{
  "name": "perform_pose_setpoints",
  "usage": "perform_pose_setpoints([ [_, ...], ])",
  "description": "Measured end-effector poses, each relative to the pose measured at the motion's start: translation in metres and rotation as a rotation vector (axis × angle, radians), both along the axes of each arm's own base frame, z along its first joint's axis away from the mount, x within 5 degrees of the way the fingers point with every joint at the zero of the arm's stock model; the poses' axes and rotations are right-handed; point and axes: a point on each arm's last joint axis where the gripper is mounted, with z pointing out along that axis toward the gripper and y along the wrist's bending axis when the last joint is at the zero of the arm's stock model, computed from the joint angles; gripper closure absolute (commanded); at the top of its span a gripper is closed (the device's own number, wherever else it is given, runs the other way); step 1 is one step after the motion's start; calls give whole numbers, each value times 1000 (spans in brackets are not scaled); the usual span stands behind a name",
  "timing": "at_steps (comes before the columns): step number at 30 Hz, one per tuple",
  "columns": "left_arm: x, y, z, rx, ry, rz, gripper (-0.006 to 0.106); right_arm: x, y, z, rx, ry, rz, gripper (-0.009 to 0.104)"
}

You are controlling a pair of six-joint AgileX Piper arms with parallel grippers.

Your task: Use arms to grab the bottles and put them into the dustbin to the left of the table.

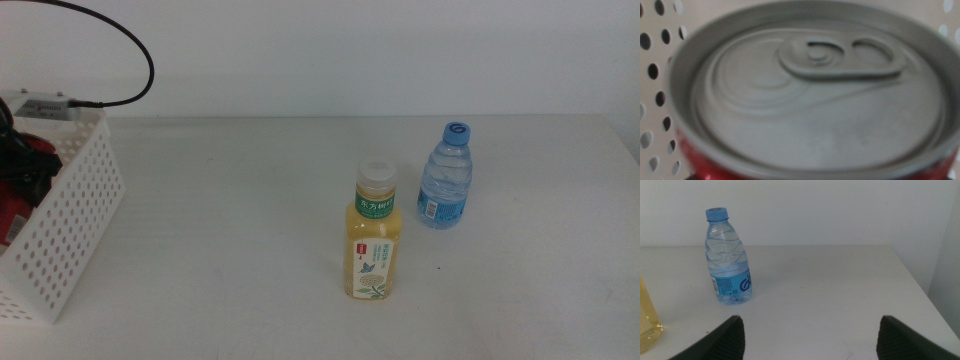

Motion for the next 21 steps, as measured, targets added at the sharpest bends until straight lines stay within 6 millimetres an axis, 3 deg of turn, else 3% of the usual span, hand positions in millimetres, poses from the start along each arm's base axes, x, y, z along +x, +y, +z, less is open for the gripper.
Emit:
perform_pose_setpoints([
  [4, 2, 0, -6, -11, 9, 4, 101, 0, 0, 0, 0, 0, 0, 23],
  [8, 2, 0, -8, -22, 10, 7, 89, 0, 0, 0, 0, 0, 0, 23],
  [10, 2, -1, -8, -30, 7, 8, 78, 0, 0, 0, 0, 0, 0, 23],
  [11, 3, -1, -9, -30, 11, 8, 60, 0, 0, 0, 0, 0, 0, 23],
  [16, 4, 0, -18, -35, 29, 8, 27, 0, 0, 0, 0, 0, 0, 23],
  [19, 5, 0, -17, -35, 28, 8, 13, 0, 0, 0, 0, 0, 0, 23],
  [21, 5, 0, -17, -35, 26, 8, 10, 0, 0, 0, 0, 0, 0, 23],
])
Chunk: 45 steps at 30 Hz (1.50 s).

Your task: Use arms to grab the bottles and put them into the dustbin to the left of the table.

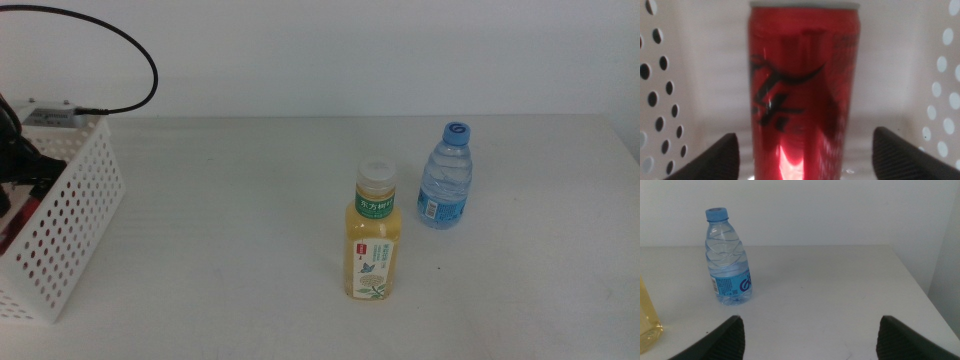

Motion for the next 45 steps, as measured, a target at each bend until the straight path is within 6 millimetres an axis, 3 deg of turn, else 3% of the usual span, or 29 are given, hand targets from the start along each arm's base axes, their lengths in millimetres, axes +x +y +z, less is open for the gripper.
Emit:
perform_pose_setpoints([
  [5, 0, 0, 2, 0, -5, 11, 10, 0, 0, 0, 0, 0, 0, 23],
  [9, -1, -2, 20, 9, -50, 41, 10, 0, 0, 0, 0, 0, 0, 23],
  [17, -16, -23, 115, -15, -307, 130, 10, 0, 0, 0, 0, 0, 0, 23],
  [22, -40, -56, 166, -62, -426, 82, 10, 0, 0, 0, 0, 0, 0, 23],
  [25, -53, -80, 182, -79, -463, 26, 10, 0, 0, 0, 0, 0, 0, 23],
  [32, -89, -125, 183, -108, -532, -87, 10, 0, 0, 0, 0, 0, 0, 23],
  [41, -151, -166, 167, -152, -668, -218, 10, 0, 0, 0, 0, 0, 0, 23],
  [45, -176, -180, 151, -180, -716, -281, 10, 0, 0, 0, 0, 0, 0, 23],
])
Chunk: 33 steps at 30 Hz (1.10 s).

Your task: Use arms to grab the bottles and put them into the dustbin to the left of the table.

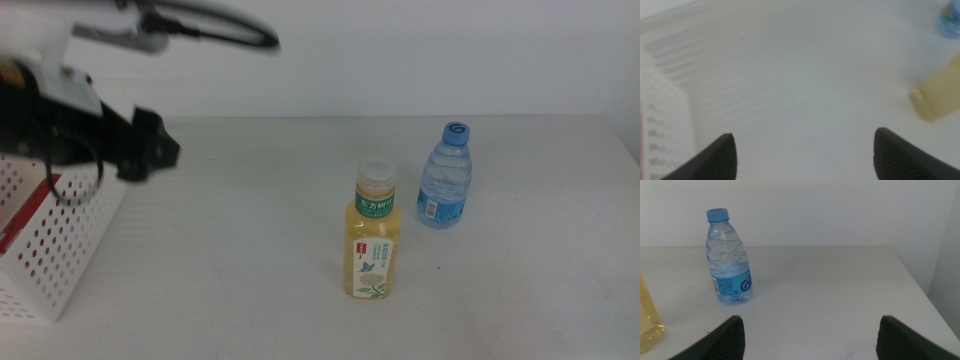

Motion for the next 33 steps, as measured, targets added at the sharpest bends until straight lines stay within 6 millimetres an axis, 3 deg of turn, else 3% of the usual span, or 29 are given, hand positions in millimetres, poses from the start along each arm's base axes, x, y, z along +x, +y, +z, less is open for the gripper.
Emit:
perform_pose_setpoints([
  [9, -47, -21, -44, -48, -66, -122, 10, 0, 0, 0, 0, 0, 0, 23],
  [19, -87, -31, -91, -100, -178, -234, 10, 0, 0, 0, 0, 0, 0, 23],
  [33, -114, -30, -133, -157, -257, -290, 10, 0, 0, 0, 0, 0, 0, 23],
])
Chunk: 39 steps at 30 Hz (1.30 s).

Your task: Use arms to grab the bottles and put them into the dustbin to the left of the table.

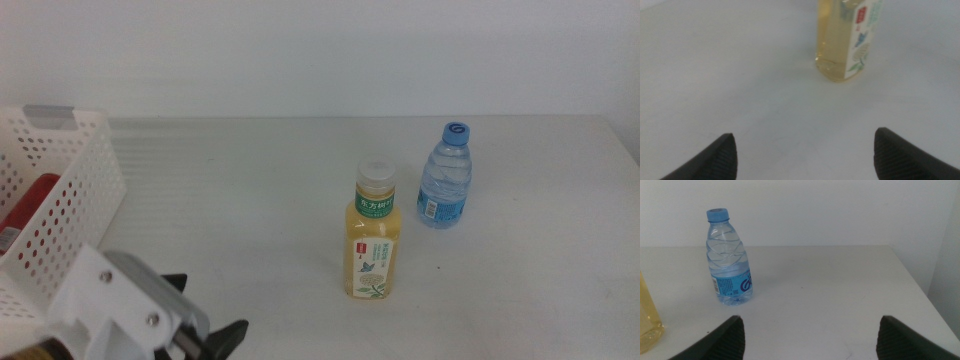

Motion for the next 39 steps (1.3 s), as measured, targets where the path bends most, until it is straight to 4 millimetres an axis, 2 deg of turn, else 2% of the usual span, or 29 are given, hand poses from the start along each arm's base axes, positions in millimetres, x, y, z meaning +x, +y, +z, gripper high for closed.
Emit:
perform_pose_setpoints([
  [7, -14, -1, -18, -66, -115, -53, 10, 0, 0, 0, 0, 0, 0, 23],
  [13, -21, 3, -23, -142, -240, -58, 10, 0, 0, 0, 0, 0, 0, 23],
  [21, -24, 3, -23, -162, -334, -96, 10, 0, 0, 0, 0, 0, 0, 23],
  [30, -12, -10, -30, -175, -389, -112, 10, 0, 0, 0, 0, 0, 0, 23],
  [39, 19, -43, -51, -203, -335, -106, 10, 0, 0, 0, 0, 0, 0, 23],
])
